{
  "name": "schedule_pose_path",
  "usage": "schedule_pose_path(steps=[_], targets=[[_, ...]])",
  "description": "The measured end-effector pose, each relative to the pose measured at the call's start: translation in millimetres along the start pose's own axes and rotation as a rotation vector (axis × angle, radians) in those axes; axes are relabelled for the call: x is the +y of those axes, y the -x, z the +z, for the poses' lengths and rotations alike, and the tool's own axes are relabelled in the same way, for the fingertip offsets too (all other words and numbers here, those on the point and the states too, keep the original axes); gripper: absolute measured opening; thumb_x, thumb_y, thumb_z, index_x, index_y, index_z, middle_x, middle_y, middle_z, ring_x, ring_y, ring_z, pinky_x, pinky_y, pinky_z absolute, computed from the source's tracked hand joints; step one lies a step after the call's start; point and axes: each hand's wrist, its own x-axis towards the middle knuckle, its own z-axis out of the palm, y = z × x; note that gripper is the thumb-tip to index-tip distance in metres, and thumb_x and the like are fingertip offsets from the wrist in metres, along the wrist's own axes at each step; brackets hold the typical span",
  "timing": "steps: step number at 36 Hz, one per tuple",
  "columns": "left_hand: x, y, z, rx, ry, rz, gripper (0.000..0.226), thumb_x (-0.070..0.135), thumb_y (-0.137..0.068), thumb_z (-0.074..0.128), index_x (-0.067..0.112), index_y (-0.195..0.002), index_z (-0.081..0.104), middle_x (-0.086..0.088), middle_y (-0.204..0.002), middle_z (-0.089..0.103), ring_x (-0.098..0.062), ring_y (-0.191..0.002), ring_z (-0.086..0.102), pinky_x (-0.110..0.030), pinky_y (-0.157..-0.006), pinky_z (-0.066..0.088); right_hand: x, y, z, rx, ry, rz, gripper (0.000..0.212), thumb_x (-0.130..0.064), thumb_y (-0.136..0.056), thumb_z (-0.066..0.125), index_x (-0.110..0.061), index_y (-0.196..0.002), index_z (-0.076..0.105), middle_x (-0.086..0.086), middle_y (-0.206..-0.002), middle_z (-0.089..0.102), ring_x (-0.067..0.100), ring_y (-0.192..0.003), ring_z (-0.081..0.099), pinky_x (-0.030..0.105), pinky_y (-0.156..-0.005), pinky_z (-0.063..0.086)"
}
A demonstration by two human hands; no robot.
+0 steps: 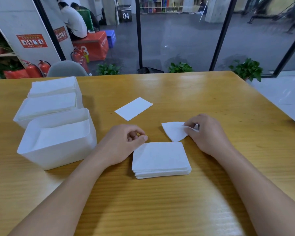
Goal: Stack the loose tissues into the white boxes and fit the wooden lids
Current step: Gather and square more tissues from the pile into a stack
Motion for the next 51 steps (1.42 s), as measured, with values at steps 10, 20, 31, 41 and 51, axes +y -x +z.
schedule_pose_path(steps=[10,20,31,41,51], targets=[[6,-1,2,0.085,0.129,-0.011,0.029,0.065,-0.100,0.067,0.048,-0.122,0.072,0.022,-0.101,0.078,-0.002,-0.094,0.074,-0.026,-0.082,0.054,-19,8,8,0.091,-0.309,-0.084,0.010,-0.021,-0.095,0.080,-0.030,-0.091,0.080,-0.014,-0.086,0.071,0.006,-0.069,0.056,0.018,-0.064,0.044],[21,-3,6,0.191,0.465,-0.011,0.034,0.050,-0.099,0.078,0.042,-0.131,0.073,0.011,-0.078,0.076,-0.018,-0.080,0.074,-0.028,-0.082,0.056,-48,23,21,0.069,-0.356,-0.313,0.011,-0.022,-0.094,0.084,-0.032,-0.096,0.081,-0.012,-0.089,0.066,0.017,-0.073,0.057,0.017,-0.064,0.038],[22,0,-3,0.175,0.653,0.060,0.017,0.025,-0.105,0.076,0.028,-0.121,0.081,-0.003,-0.111,0.083,-0.020,-0.100,0.076,-0.034,-0.089,0.058,-44,18,6,0.100,-0.443,-0.186,0.044,-0.044,-0.098,0.079,-0.043,-0.140,0.064,-0.021,-0.133,0.061,0.009,-0.118,0.059,0.018,-0.085,0.047],[29,4,-7,0.095,0.784,0.133,0.019,0.018,-0.103,0.075,0.020,-0.121,0.081,-0.013,-0.119,0.080,-0.023,-0.108,0.076,-0.031,-0.093,0.061,-40,14,6,-0.172,-0.741,-0.028,0.053,-0.062,-0.093,0.074,-0.046,-0.143,0.064,-0.018,-0.106,0.073,0.002,-0.105,0.069,0.030,-0.094,0.049],[19,4,-24,-0.138,0.476,-0.038,0.019,0.027,-0.105,0.076,0.033,-0.123,0.079,-0.008,-0.068,0.050,-0.018,-0.059,0.048,-0.024,-0.050,0.040,-32,15,-6,-0.287,-0.764,-0.089,0.009,-0.018,-0.103,0.076,-0.021,-0.108,0.082,0.003,-0.074,0.065,0.018,-0.063,0.055,0.030,-0.060,0.045]])
